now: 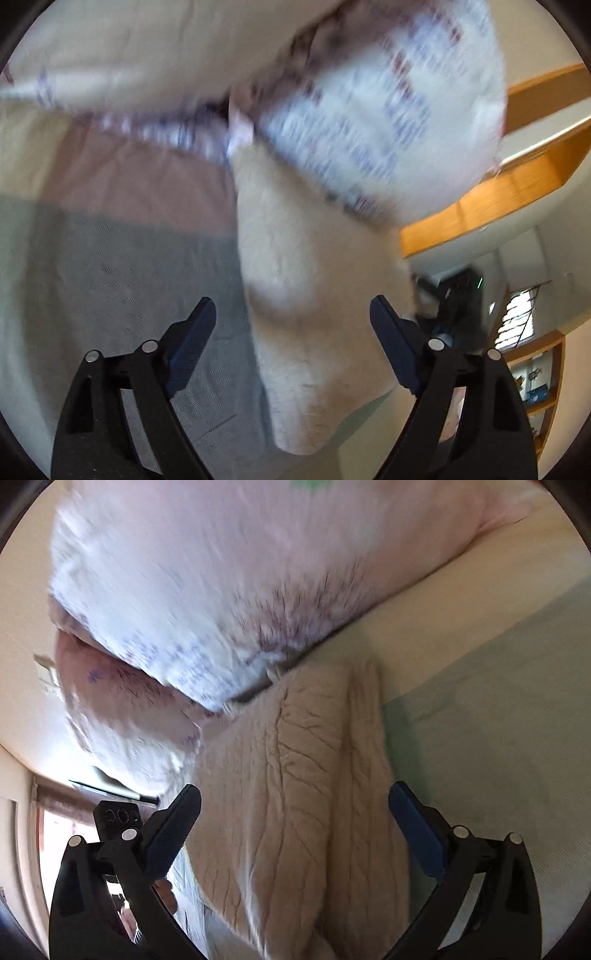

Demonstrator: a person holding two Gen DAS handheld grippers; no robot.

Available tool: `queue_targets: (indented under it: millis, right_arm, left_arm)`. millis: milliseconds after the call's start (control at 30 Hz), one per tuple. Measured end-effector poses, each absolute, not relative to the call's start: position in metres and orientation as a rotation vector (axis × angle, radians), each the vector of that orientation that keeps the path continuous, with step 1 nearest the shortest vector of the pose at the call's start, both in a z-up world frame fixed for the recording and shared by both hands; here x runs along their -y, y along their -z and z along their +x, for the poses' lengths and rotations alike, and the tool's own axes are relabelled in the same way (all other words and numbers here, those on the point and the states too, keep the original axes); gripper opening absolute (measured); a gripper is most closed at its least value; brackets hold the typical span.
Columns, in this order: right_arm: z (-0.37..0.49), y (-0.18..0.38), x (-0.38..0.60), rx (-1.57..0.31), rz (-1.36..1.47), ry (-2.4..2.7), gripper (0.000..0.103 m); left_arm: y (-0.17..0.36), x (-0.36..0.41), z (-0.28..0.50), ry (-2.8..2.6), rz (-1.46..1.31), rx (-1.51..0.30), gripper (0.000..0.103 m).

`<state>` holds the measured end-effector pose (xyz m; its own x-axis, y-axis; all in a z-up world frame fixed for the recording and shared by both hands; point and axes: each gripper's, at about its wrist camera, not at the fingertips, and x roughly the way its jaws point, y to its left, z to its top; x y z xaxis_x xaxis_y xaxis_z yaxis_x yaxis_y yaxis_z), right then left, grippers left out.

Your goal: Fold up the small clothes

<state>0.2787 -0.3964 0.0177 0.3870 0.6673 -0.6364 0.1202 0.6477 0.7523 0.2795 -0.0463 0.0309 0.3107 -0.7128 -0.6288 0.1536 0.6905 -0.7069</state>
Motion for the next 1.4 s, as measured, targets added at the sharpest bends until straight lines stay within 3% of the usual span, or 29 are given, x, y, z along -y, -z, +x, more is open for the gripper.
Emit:
queue_targets:
  millis: [67,100,133,200,267,433,567,633,667,700,767,800,833,867,900,967,1033,1133,1200,1233,1267,1400]
  right_arm:
    - [0.284,-0.015,0.389,-1.150,0.787,-0.391,0.098]
    - [0.283,-0.018,0.384,-1.138,0.761,-0.389,0.084]
    - [0.281,-0.017,0.381,-1.143,0.741,-0.388,0.052]
    - [0.273,-0.013,0.380,-1.116,0.786,-0.403,0.043]
    - [0.263,-0.019,0.376,-1.071,0.802,-0.421,0.039]
    - [0.240,-0.042,0.312,-1.032,0.733,-0.619,0.035]
    - [0.246,-0.032,0.241,-1.094,0.552,-0.632,0.036]
    - [0.250,-0.031,0.238,-1.085,0.552,-0.570,0.046]
    - [0.248,-0.034,0.246,-1.058,0.598,-0.559,0.047]
    - [0.244,-0.038,0.256,-1.015,0.655,-0.553,0.050]
    - [0.238,-0.045,0.266,-0.968,0.699,-0.558,0.080]
    - [0.240,-0.045,0.262,-0.982,0.689,-0.564,0.082]
    - [0.243,-0.043,0.254,-1.013,0.668,-0.569,0.079]
    - [0.247,-0.038,0.241,-1.049,0.630,-0.565,0.038]
    - [0.251,-0.032,0.231,-1.081,0.577,-0.538,0.015]
    - [0.264,-0.025,0.230,-1.057,0.601,-0.438,0.013]
    - [0.275,-0.018,0.246,-1.048,0.676,-0.361,0.013]
    - [0.263,-0.018,0.247,-1.034,0.689,-0.333,0.021]
    - [0.239,-0.034,0.244,-1.007,0.606,-0.302,0.055]
    - [0.223,-0.044,0.244,-0.998,0.545,-0.257,0.097]
    - [0.199,-0.055,0.244,-0.950,0.498,-0.242,0.102]
    - [0.123,-0.066,0.235,-0.916,0.315,-0.219,0.102]
  left_arm:
    - [-0.018,0.066,0.283,0.618,-0.562,-1.155,0.084]
    - [-0.013,0.074,0.282,0.626,-0.567,-1.162,0.085]
    - [-0.013,0.082,0.281,0.631,-0.571,-1.117,0.084]
    - [-0.010,0.093,0.281,0.645,-0.590,-1.116,0.054]
    - [-0.012,0.082,0.284,0.682,-0.643,-1.090,0.040]
    - [-0.050,0.016,0.245,0.756,-0.596,-0.992,0.037]
    - [-0.057,-0.025,0.234,0.561,-0.428,-0.954,0.049]
    - [-0.053,-0.042,0.227,0.437,-0.355,-0.971,0.052]
    - [-0.056,-0.051,0.222,0.421,-0.340,-0.951,0.056]
    - [-0.060,-0.063,0.213,0.417,-0.326,-0.920,0.069]
    - [-0.073,-0.061,0.193,0.387,-0.272,-0.846,0.081]
    - [-0.078,-0.061,0.182,0.382,-0.243,-0.813,0.081]
    - [-0.077,-0.082,0.167,0.385,-0.232,-0.803,0.082]
    - [-0.079,-0.080,0.162,0.388,-0.225,-0.797,0.086]
    - [-0.078,-0.077,0.157,0.385,-0.220,-0.796,0.090]
    - [-0.079,-0.074,0.136,0.356,-0.196,-0.805,0.100]
    - [-0.076,-0.070,0.117,0.261,-0.164,-0.804,0.101]
    - [-0.068,-0.063,0.099,0.192,-0.113,-0.823,0.101]
    - [-0.063,-0.059,0.091,0.164,-0.085,-0.863,0.101]
    - [-0.060,-0.057,0.089,0.156,-0.076,-0.879,0.101]
    - [-0.056,-0.056,0.087,0.148,-0.067,-0.895,0.101]
    - [-0.041,-0.050,0.083,0.159,-0.076,-0.942,0.101]
